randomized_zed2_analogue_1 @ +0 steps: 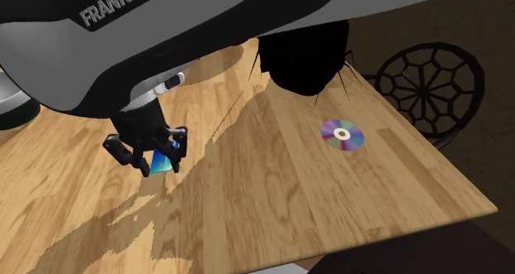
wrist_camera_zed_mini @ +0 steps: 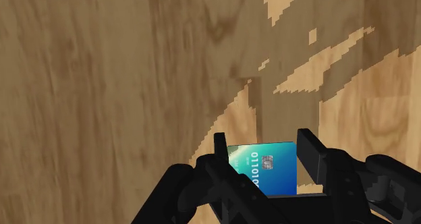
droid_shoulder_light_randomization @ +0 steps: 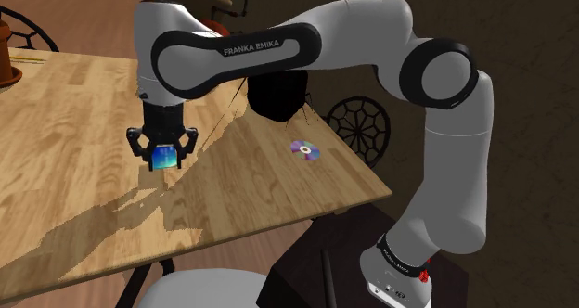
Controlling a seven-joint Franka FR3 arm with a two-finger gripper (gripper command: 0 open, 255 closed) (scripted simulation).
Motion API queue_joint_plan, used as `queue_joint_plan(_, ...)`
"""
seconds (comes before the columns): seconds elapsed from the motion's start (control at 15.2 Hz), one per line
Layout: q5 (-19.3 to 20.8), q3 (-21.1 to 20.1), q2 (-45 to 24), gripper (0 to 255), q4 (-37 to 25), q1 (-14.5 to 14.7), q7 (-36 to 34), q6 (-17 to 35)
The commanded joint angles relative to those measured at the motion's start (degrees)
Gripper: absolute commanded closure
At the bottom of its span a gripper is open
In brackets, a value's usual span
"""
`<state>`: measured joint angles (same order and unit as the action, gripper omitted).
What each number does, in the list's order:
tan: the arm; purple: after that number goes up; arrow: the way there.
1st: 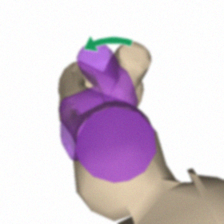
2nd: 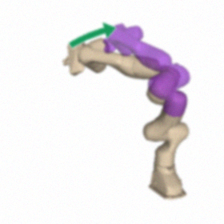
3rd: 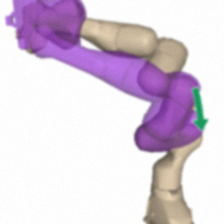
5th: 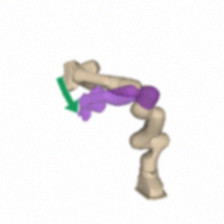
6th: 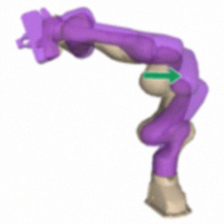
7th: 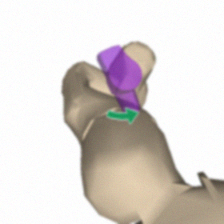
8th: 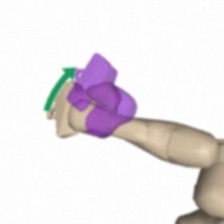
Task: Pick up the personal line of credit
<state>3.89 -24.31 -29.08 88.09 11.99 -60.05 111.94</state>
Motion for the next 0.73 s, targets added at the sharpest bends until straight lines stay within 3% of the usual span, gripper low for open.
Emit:
queue_joint_plan(0.0,-0.16,-0.08,0.4,255,-0.93,-0.09,0.08,-1.34)
queue_joint_plan(0.66,-0.71,-0.46,1.87,255,-5.13,-0.03,-0.07,-6.88)
